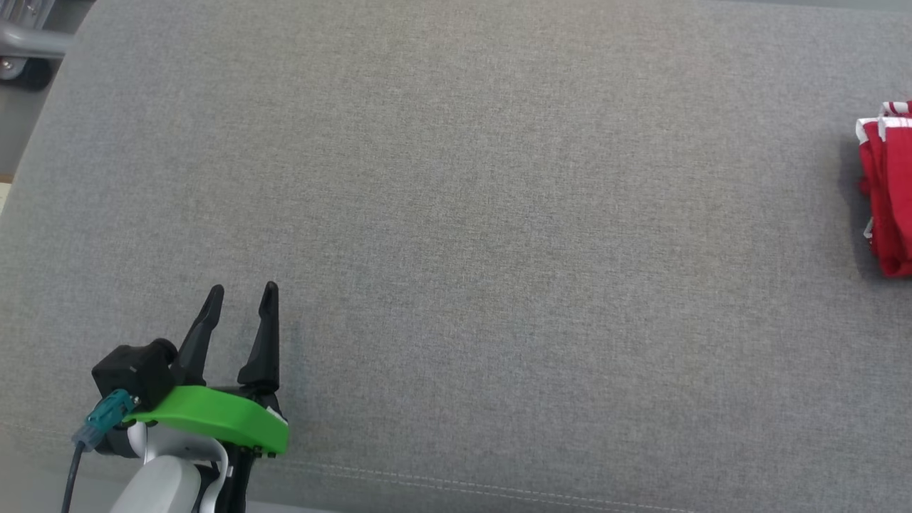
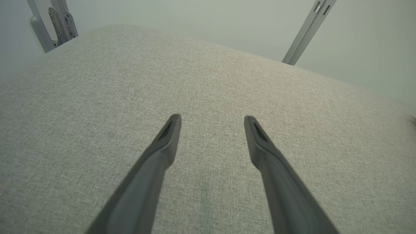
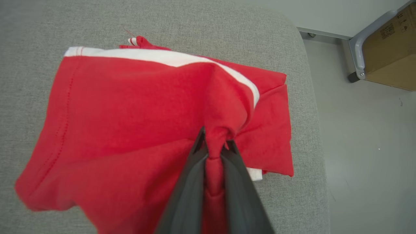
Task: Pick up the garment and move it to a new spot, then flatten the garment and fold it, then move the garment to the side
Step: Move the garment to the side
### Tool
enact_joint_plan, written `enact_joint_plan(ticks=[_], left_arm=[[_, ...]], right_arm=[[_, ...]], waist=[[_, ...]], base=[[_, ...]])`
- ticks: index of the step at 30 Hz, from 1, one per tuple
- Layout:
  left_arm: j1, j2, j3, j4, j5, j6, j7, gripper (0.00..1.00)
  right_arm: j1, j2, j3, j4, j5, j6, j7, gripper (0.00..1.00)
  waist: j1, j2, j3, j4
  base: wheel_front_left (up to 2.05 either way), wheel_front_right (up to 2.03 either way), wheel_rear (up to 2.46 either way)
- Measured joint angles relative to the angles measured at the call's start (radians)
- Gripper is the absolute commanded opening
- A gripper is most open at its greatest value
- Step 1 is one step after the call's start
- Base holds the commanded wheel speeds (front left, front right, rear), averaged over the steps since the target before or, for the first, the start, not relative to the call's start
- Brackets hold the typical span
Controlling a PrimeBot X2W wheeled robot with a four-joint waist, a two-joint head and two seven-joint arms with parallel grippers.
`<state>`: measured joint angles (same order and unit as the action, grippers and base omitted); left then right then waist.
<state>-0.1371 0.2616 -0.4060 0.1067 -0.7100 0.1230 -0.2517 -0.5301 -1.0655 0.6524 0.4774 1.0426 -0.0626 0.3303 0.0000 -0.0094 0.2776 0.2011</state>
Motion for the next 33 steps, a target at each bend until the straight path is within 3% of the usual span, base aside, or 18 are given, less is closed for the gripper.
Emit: enact_joint_plan(ticks=[5,6,7,8,9,17,22,26,31,33], left_arm=[[0.0,-0.011,0.021,-0.007,0.024,-0.009,0.0,1.0],[0.0,-0.018,0.026,-0.009,0.028,-0.009,0.0,1.0],[0.0,-0.025,0.027,-0.009,0.03,-0.012,0.0,1.0],[0.0,-0.029,0.029,-0.01,0.032,-0.015,0.0,1.0],[0.0,-0.032,0.032,-0.012,0.035,-0.018,0.0,1.0],[-0.002,-0.066,0.051,-0.008,0.053,-0.047,0.0,1.0],[-0.003,-0.09,0.087,-0.006,0.075,-0.058,0.0,1.0],[-0.003,-0.093,0.141,0.002,0.091,-0.058,0.0,1.0],[0.005,-0.092,0.203,0.021,0.101,-0.056,0.0,1.0],[0.022,-0.09,0.218,0.03,0.115,-0.052,0.0,1.0]], right_arm=[[0.004,-0.002,-0.011,0.015,-0.028,-0.011,-0.053,0.05],[0.002,-0.002,-0.014,0.019,-0.043,-0.019,-0.07,0.14],[0.0,-0.002,-0.017,0.024,-0.059,-0.02,-0.087,0.28],[0.0,-0.004,-0.02,0.027,-0.07,-0.02,-0.097,0.57],[0.0,-0.007,-0.021,0.032,-0.078,-0.025,-0.108,1.0],[0.017,0.042,-0.026,0.117,-0.099,-0.053,-0.189,1.0],[0.025,0.074,-0.091,0.137,-0.098,-0.058,-0.335,1.0],[0.025,0.101,-0.128,0.111,-0.105,-0.062,-0.465,1.0],[0.028,0.184,-0.145,0.026,-0.134,-0.062,-0.622,1.0],[0.035,0.225,-0.148,-0.006,-0.142,-0.062,-0.637,1.0]], waist=[[0.0,0.0,0.016,-0.007],[0.0,0.0,0.018,-0.009],[0.0,0.0,0.02,-0.012],[0.0,0.0,0.023,-0.014],[0.0,0.0,0.026,-0.016],[0.0,0.0,0.051,-0.032],[0.0,0.0,0.037,-0.036],[0.0,0.0,0.014,-0.041],[0.0,0.0,-0.022,-0.058],[0.0,0.0,-0.037,-0.068]], base=[[0.0,0.0,0.0],[0.0,0.0,0.0],[0.0,0.0,0.0],[0.0,0.0,0.0],[0.0,0.0,0.0],[0.0,0.0,0.0],[0.0,0.0,0.0],[0.0,0.0,0.0],[0.0,0.0,0.0],[0.0,0.0,0.0]])
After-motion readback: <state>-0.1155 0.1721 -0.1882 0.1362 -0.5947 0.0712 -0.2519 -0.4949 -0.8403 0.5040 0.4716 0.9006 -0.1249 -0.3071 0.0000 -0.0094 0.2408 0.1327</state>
